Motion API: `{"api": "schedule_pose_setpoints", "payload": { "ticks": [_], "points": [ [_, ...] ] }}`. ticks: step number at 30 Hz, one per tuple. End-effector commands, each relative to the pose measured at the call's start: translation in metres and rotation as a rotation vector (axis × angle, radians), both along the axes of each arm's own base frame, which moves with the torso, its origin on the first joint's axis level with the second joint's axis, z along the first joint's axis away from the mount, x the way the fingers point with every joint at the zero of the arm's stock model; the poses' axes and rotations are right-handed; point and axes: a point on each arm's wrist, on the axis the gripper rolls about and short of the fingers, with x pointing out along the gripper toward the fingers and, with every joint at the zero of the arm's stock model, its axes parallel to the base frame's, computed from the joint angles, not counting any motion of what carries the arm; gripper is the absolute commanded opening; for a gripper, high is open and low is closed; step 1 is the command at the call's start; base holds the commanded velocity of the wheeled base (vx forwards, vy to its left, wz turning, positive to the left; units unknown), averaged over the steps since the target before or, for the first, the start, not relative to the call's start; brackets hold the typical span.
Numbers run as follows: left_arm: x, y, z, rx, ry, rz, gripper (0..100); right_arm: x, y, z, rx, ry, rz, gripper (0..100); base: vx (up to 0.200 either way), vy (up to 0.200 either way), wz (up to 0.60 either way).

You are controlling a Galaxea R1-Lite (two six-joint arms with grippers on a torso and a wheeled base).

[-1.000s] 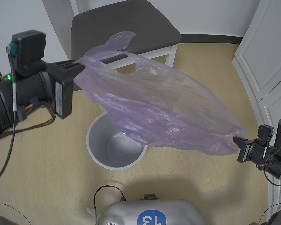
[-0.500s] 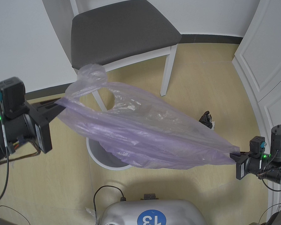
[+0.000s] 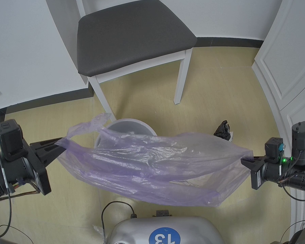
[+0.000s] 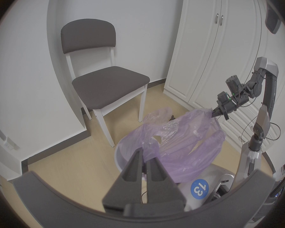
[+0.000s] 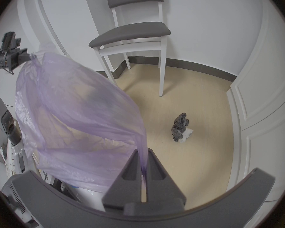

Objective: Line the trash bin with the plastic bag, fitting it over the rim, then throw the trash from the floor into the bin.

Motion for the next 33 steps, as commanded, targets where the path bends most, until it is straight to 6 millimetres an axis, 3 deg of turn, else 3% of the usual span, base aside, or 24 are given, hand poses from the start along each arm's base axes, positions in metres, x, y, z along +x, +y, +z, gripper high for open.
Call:
{"api": "schedule_pose_setpoints", "payload": {
  "ticks": [1, 8, 13, 19, 25, 33],
  "points": [
    [-0.002, 0.003, -0.002, -0.004, 0.003, 0.003, 0, 0.006, 0.006, 0.015, 0.02, -0.032, 0.014, 0, 0.0, 0.0, 0.0],
    [0.009, -0.004, -0.009, -0.023, 0.059, -0.033, 0, 0.019, 0.022, 0.041, -0.029, -0.005, 0.089, 0, 0.0, 0.0, 0.0],
    [0.015, -0.003, -0.013, -0.088, 0.022, -0.002, 0, 0.024, 0.015, 0.033, -0.16, 0.049, 0.099, 0, 0.0, 0.0, 0.0],
    [0.019, 0.01, -0.019, -0.108, 0.029, 0.015, 0, 0.035, 0.008, 0.025, -0.187, 0.084, 0.059, 0, 0.0, 0.0, 0.0],
    [0.025, 0.022, -0.019, -0.133, 0.039, 0.017, 0, 0.056, 0.003, 0.016, -0.263, 0.088, 0.043, 0, 0.0, 0.0, 0.0],
    [0.022, 0.027, -0.025, -0.159, 0.065, 0.007, 0, 0.059, -0.004, 0.012, -0.347, 0.074, 0.071, 0, 0.0, 0.0, 0.0]
  ]
}}
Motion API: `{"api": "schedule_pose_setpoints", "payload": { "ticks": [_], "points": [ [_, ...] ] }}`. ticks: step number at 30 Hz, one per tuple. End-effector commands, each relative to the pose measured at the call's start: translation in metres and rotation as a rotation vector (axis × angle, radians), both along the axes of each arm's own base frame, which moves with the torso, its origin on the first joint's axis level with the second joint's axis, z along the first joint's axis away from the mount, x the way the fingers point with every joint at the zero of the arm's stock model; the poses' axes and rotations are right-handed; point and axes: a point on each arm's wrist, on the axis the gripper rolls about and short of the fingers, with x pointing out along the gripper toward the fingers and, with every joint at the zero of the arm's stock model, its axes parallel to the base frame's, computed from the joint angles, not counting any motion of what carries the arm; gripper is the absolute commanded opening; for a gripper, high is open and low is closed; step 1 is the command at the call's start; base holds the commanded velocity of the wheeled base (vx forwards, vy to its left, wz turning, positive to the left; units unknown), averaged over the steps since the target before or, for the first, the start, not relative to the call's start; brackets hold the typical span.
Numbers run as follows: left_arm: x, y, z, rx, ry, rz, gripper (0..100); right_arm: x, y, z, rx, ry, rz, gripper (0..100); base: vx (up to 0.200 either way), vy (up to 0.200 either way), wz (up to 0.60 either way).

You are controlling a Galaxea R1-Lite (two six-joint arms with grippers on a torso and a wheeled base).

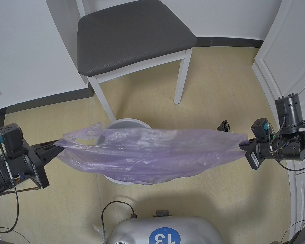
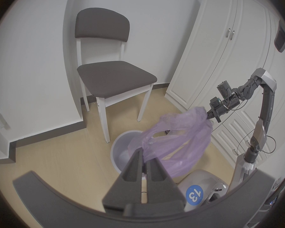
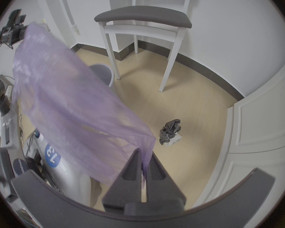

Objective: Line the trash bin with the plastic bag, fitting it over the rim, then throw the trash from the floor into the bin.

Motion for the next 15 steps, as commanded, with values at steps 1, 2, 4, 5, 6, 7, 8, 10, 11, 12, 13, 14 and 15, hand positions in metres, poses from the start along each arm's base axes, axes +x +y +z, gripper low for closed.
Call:
{"api": "schedule_pose_setpoints", "payload": {
  "ticks": [1, 2, 4, 5, 6, 7, 8, 10, 11, 12, 13, 14, 15],
  "points": [
    [-0.0012, 0.0022, -0.0037, -0.001, 0.009, 0.008, 0, 0.0029, -0.002, -0.007, -0.03, 0.02, -0.004, 0, 0.0, 0.0, 0.0],
    [-0.0011, 0.0026, -0.0037, -0.002, 0.006, 0.011, 0, 0.0022, -0.002, -0.0082, -0.038, 0.023, -0.004, 0, 0.0, 0.0, 0.0],
    [0.0006, 0.004, -0.0052, -0.003, 0.008, 0.02, 0, 0.0006, -0.0032, -0.0102, -0.061, 0.025, 0.009, 0, 0.0, 0.0, 0.0],
    [0.0013, 0.0047, -0.0068, -0.003, 0.011, 0.023, 0, -0.0005, -0.0036, -0.0118, -0.075, 0.027, 0.018, 0, 0.0, 0.0, 0.0],
    [0.0017, 0.0052, -0.0073, -0.004, 0.01, 0.024, 0, -0.0013, -0.004, -0.0134, -0.086, 0.031, 0.025, 0, 0.0, 0.0, 0.0],
    [0.0017, 0.0052, -0.0073, -0.004, 0.01, 0.024, 0, -0.0013, -0.004, -0.0134, -0.086, 0.031, 0.025, 0, 0.0, 0.0, 0.0],
    [0.0025, 0.0062, -0.0096, -0.007, 0.012, 0.022, 0, -0.0036, -0.005, -0.0149, -0.097, 0.033, 0.033, 0, 0.0, 0.0, 0.0],
    [0.0032, 0.0072, -0.0108, -0.009, 0.015, 0.02, 0, -0.0046, -0.0054, -0.0161, -0.1, 0.037, 0.034, 0, 0.0, 0.0, 0.0],
    [0.0031, 0.0073, -0.0115, -0.01, 0.017, 0.017, 0, -0.0046, -0.0054, -0.0161, -0.101, 0.037, 0.035, 0, 0.0, 0.0, 0.0],
    [0.0033, 0.0072, -0.012, -0.01, 0.018, 0.014, 0, -0.0044, -0.0053, -0.0165, -0.1, 0.038, 0.034, 0, 0.0, 0.0, 0.0],
    [0.0033, 0.0072, -0.0118, -0.01, 0.017, 0.014, 0, -0.0046, -0.0054, -0.0161, -0.101, 0.037, 0.035, 0, 0.0, 0.0, 0.0],
    [0.0033, 0.0072, -0.0118, -0.01, 0.017, 0.014, 0, -0.0046, -0.0054, -0.0161, -0.101, 0.037, 0.035, 0, 0.0, 0.0, 0.0],
    [0.0038, 0.0068, -0.0121, -0.01, 0.018, 0.011, 0, -0.0043, -0.0052, -0.0153, -0.101, 0.033, 0.036, 0, 0.0, 0.0, 0.0]
  ]
}}
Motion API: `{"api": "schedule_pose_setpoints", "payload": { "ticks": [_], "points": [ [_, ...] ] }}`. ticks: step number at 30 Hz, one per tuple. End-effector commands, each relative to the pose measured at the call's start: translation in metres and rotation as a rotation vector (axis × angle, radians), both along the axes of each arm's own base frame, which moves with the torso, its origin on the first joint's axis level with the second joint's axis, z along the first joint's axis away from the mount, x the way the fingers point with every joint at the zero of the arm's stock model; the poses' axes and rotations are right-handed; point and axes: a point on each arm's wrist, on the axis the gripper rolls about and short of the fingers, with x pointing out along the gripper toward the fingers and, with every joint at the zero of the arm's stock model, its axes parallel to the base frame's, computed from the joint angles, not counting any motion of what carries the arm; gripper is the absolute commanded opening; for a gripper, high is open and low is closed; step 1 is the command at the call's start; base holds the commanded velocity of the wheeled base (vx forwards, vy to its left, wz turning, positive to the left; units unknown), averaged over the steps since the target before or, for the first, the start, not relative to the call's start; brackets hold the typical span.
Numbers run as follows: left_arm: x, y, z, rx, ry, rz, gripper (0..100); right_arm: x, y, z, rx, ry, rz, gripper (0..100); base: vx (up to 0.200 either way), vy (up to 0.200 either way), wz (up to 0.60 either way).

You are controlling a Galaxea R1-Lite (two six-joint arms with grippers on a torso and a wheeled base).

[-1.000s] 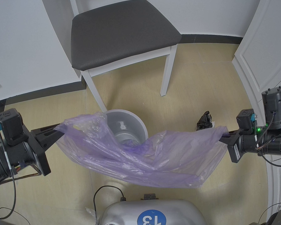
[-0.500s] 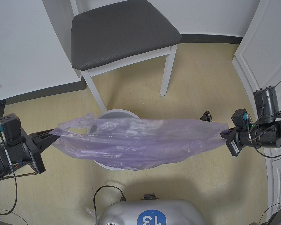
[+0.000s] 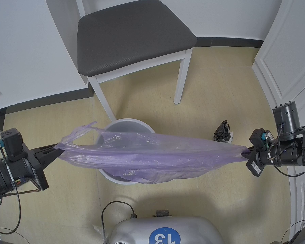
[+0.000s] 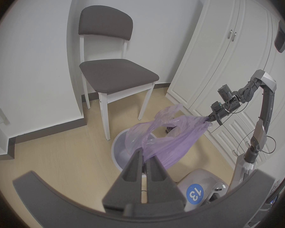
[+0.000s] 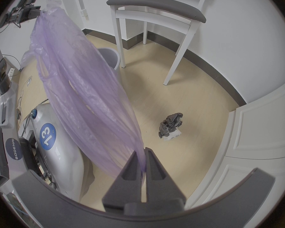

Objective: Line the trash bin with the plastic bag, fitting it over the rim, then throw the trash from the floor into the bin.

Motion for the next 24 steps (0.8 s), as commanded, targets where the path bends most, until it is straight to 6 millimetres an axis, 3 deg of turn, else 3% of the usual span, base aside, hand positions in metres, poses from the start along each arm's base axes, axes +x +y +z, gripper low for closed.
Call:
{"api": "schedule_pose_setpoints", "payload": {
  "ticks": [1, 6, 12, 19, 24],
  "points": [
    [0.002, 0.0, -0.002, 0.003, 0.011, -0.001, 0, 0.0, 0.0, 0.001, -0.001, -0.005, 0.002, 0, 0.0, 0.0, 0.0],
    [0.008, -0.003, 0.001, -0.009, -0.005, -0.031, 0, 0.003, 0.001, 0.007, -0.011, -0.033, 0.021, 0, 0.0, 0.0, 0.0],
    [0.033, -0.015, 0.008, -0.032, -0.062, -0.103, 0, 0.02, 0.008, 0.03, -0.027, -0.124, 0.067, 0, 0.0, 0.0, 0.0],
    [0.054, -0.046, 0.004, -0.045, -0.078, -0.209, 0, 0.044, 0.037, 0.046, 0.0, -0.186, 0.112, 0, 0.0, 0.0, 0.0],
    [0.052, -0.054, 0.005, -0.094, -0.086, -0.24, 0, 0.05, 0.049, 0.046, 0.049, -0.247, 0.118, 0, 0.0, 0.0, 0.0]
  ]
}}
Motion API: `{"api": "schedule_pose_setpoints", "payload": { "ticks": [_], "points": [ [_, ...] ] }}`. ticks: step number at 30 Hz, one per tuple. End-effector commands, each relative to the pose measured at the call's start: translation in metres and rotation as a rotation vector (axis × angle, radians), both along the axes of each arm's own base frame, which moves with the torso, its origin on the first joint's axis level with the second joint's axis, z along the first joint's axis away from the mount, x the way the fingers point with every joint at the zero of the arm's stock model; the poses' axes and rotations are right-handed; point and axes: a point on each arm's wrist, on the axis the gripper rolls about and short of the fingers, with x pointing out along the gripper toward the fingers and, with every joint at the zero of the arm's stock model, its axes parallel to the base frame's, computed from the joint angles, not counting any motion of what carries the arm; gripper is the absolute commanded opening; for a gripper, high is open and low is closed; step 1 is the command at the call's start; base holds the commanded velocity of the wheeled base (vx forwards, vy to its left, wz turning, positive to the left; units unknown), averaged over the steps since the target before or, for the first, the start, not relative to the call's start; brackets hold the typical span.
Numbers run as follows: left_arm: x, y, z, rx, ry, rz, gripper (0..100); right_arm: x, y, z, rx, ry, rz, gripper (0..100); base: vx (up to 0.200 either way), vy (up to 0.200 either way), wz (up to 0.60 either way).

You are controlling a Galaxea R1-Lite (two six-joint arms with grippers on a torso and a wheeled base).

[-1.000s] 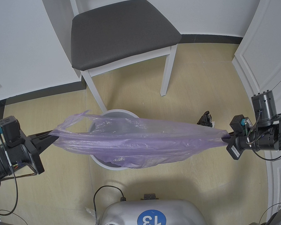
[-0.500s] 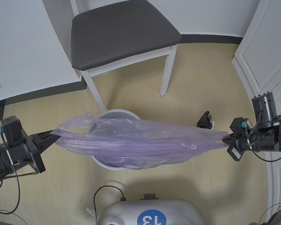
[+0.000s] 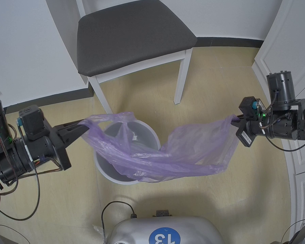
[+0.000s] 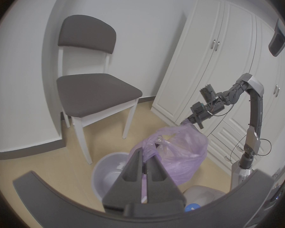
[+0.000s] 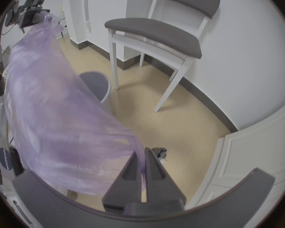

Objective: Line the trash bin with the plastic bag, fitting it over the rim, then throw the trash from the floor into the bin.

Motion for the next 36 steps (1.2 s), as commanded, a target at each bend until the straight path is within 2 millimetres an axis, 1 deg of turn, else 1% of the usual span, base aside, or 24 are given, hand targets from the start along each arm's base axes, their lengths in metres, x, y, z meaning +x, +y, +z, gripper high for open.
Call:
{"api": "schedule_pose_setpoints", "payload": {
  "ticks": [1, 3, 4, 5, 6, 7, 10, 11, 13, 16, 17, 18, 19, 21, 22, 24, 28, 31, 33, 36],
  "points": [
    [0.004, -0.014, -0.008, -0.018, 0.044, -0.045, 0, 0.01, 0.018, -0.006, 0.043, -0.032, 0.022, 0, 0.0, 0.0, 0.0],
    [0.002, -0.017, -0.008, -0.023, 0.046, -0.043, 0, 0.01, 0.027, -0.006, 0.084, -0.056, 0.032, 0, 0.0, 0.0, 0.0],
    [0.002, -0.017, -0.008, -0.023, 0.046, -0.043, 0, 0.01, 0.027, -0.006, 0.084, -0.056, 0.032, 0, 0.0, 0.0, 0.0],
    [0.002, -0.019, -0.007, -0.026, 0.045, -0.026, 0, 0.01, 0.034, -0.003, 0.113, -0.076, 0.03, 0, 0.0, 0.0, 0.0],
    [0.002, -0.019, -0.007, -0.026, 0.045, -0.026, 0, 0.01, 0.034, -0.003, 0.113, -0.076, 0.03, 0, 0.0, 0.0, 0.0],
    [0.002, -0.022, -0.008, -0.033, 0.046, -0.016, 0, 0.01, 0.044, -0.002, 0.123, -0.097, 0.023, 0, 0.0, 0.0, 0.0],
    [0.003, -0.029, -0.006, -0.083, 0.052, -0.023, 0, 0.011, 0.057, 0.003, 0.155, -0.135, 0.018, 0, 0.0, 0.0, 0.0],
    [0.003, -0.029, -0.006, -0.083, 0.052, -0.023, 0, 0.011, 0.057, 0.003, 0.158, -0.137, 0.019, 0, 0.0, 0.0, 0.0],
    [0.005, -0.036, -0.005, -0.135, 0.034, -0.011, 0, 0.008, 0.069, 0.007, 0.191, -0.158, 0.046, 0, 0.0, 0.0, 0.0],
    [0.008, -0.042, -0.005, -0.168, 0.019, 0.015, 0, 0.007, 0.076, 0.01, 0.21, -0.171, 0.067, 0, 0.0, 0.0, 0.0],
    [0.01, -0.046, -0.007, -0.188, 0.011, 0.032, 0, 0.005, 0.082, 0.013, 0.233, -0.192, 0.09, 0, 0.0, 0.0, 0.0],
    [0.01, -0.046, -0.007, -0.188, 0.011, 0.032, 0, 0.005, 0.082, 0.013, 0.233, -0.192, 0.09, 0, 0.0, 0.0, 0.0],
    [0.009, -0.048, -0.01, -0.202, 0.01, 0.039, 0, 0.003, 0.09, 0.015, 0.266, -0.215, 0.109, 0, 0.0, 0.0, 0.0],
    [0.008, -0.047, -0.013, -0.21, 0.009, 0.04, 0, 0.002, 0.1, 0.017, 0.327, -0.229, 0.12, 0, 0.0, 0.0, 0.0],
    [0.008, -0.047, -0.013, -0.21, 0.009, 0.04, 0, 0.002, 0.1, 0.017, 0.327, -0.229, 0.12, 0, 0.0, 0.0, 0.0],
    [0.007, -0.046, -0.018, -0.219, 0.004, 0.042, 0, 0.002, 0.115, 0.024, 0.438, -0.231, 0.12, 0, 0.0, 0.0, 0.0],
    [0.006, -0.041, -0.018, -0.286, 0.0, 0.052, 0, 0.005, 0.117, 0.034, 0.513, -0.23, 0.107, 0, 0.0, 0.0, 0.0],
    [0.009, -0.033, -0.021, -0.329, 0.004, 0.077, 0, 0.009, 0.115, 0.035, 0.52, -0.235, 0.099, 0, 0.0, 0.0, 0.0],
    [0.013, -0.032, -0.022, -0.335, -0.004, 0.089, 0, 0.01, 0.114, 0.037, 0.523, -0.241, 0.093, 0, 0.0, 0.0, 0.0],
    [0.015, -0.03, -0.018, -0.354, -0.034, 0.093, 0, 0.011, 0.113, 0.039, 0.524, -0.247, 0.084, 0, 0.0, 0.0, 0.0]
  ]
}}
